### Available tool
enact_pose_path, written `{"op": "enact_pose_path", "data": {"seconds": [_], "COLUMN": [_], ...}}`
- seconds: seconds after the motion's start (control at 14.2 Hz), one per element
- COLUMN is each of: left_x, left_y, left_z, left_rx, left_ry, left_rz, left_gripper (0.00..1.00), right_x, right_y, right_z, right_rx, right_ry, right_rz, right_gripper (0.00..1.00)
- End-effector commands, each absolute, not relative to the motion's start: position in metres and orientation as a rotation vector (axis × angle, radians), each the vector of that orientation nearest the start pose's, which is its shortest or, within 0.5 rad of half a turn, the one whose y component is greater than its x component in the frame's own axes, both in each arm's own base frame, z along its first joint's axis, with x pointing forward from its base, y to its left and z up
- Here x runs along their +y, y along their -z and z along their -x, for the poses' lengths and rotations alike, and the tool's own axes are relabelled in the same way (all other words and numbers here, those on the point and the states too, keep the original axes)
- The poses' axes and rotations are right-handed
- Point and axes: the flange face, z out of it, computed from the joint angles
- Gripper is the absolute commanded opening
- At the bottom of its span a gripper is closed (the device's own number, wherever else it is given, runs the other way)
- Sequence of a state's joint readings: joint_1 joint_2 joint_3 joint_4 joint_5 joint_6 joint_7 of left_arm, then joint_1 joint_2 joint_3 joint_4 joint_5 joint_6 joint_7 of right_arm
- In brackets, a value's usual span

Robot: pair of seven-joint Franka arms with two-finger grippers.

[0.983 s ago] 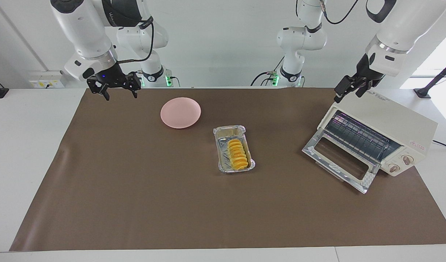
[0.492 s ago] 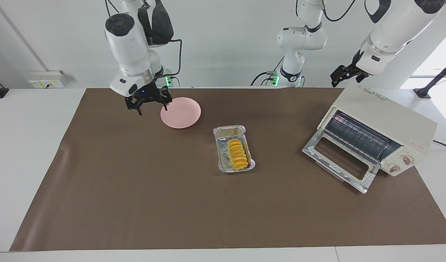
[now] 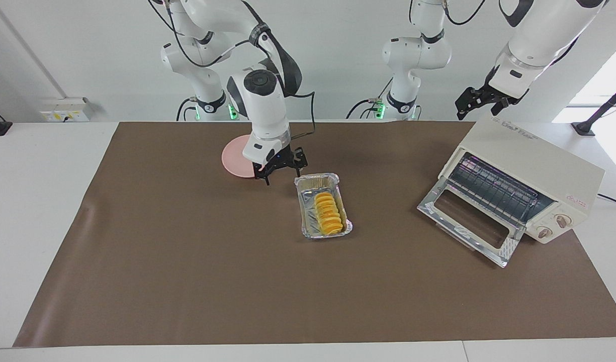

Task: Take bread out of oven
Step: 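Grasp the near edge of the foil tray with the right gripper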

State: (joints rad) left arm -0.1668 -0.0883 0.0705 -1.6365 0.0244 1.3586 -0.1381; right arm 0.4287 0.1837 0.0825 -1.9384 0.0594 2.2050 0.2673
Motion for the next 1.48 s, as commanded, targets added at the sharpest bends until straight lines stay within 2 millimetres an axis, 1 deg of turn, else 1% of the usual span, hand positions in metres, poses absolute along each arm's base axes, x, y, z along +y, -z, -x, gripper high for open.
{"op": "enact_pose_path", "data": {"seconds": [0.0, 0.07, 0.14, 0.21, 0.35, 0.42, 0.56, 0.63, 0.7, 0.84, 0.98, 1.12, 1.19, 1.33, 1.4], "left_x": [-0.044, -0.045, -0.046, -0.046, -0.043, -0.043, -0.047, -0.048, -0.047, -0.045, -0.042, -0.04, -0.039, -0.039, -0.039], "left_y": [-0.619, -0.615, -0.61, -0.609, -0.609, -0.609, -0.61, -0.609, -0.611, -0.615, -0.616, -0.616, -0.616, -0.616, -0.616], "left_z": [-0.504, -0.507, -0.508, -0.506, -0.505, -0.505, -0.505, -0.505, -0.505, -0.503, -0.504, -0.503, -0.503, -0.503, -0.503], "left_rx": [-0.038, -0.036, -0.032, -0.027, -0.038, -0.038, -0.022, -0.026, -0.031, -0.038, -0.05, -0.059, -0.062, -0.062, -0.062], "left_ry": [-0.288, -0.296, -0.314, -0.331, -0.333, -0.335, -0.328, -0.329, -0.323, -0.309, -0.307, -0.305, -0.305, -0.305, -0.305], "left_rz": [3.072, 3.068, 3.062, 3.062, 3.065, 3.065, 3.066, 3.065, 3.066, 3.069, 3.07, 3.07, 3.071, 3.071, 3.071], "left_gripper": [1.0, 1.0, 1.0, 1.0, 1.0, 1.0, 1.0, 1.0, 1.0, 1.0, 1.0, 1.0, 1.0, 1.0, 1.0], "right_x": [0.317, 0.321, 0.322, 0.322, 0.327, 0.328, 0.326, 0.326, 0.332, 0.334, 0.334, 0.324, 0.312, 0.277, 0.257], "right_y": [-0.351, -0.341, -0.333, -0.329, -0.322, -0.319, -0.313, -0.309, -0.306, -0.306, -0.307, -0.31, -0.313, -0.326, -0.336], "right_z": [-0.536, -0.538, -0.539, -0.539, -0.535, -0.534, -0.53, -0.527, -0.521, -0.518, -0.519, -0.529, -0.539, -0.56, -0.571], "right_rx": [-0.205, -0.126, -0.079, -0.063, -0.019, 0.01, 0.079, 0.091, 0.074, 0.101, 0.108, 0.106, 0.091, 0.069, 0.042], "right_ry": [0.08, 0.083, 0.084, 0.079, 0.04, 0.032, 0.028, 0.04, 0.039, 0.034, 0.034, 0.051, 0.064, 0.073, 0.056], "right_rz": [3.022, 3.022, 3.02, 3.019, 3.001, 3.001, 3.001, 2.997, 2.998, 2.998, 2.997, 2.994, 2.991, 2.995, 3.003], "right_gripper": [1.0, 1.0, 1.0, 0.99, 0.94, 0.86, 0.42, 0.17, 0.0, 0.0, 0.0, 0.0, 0.0, 0.0, 0.0]}}
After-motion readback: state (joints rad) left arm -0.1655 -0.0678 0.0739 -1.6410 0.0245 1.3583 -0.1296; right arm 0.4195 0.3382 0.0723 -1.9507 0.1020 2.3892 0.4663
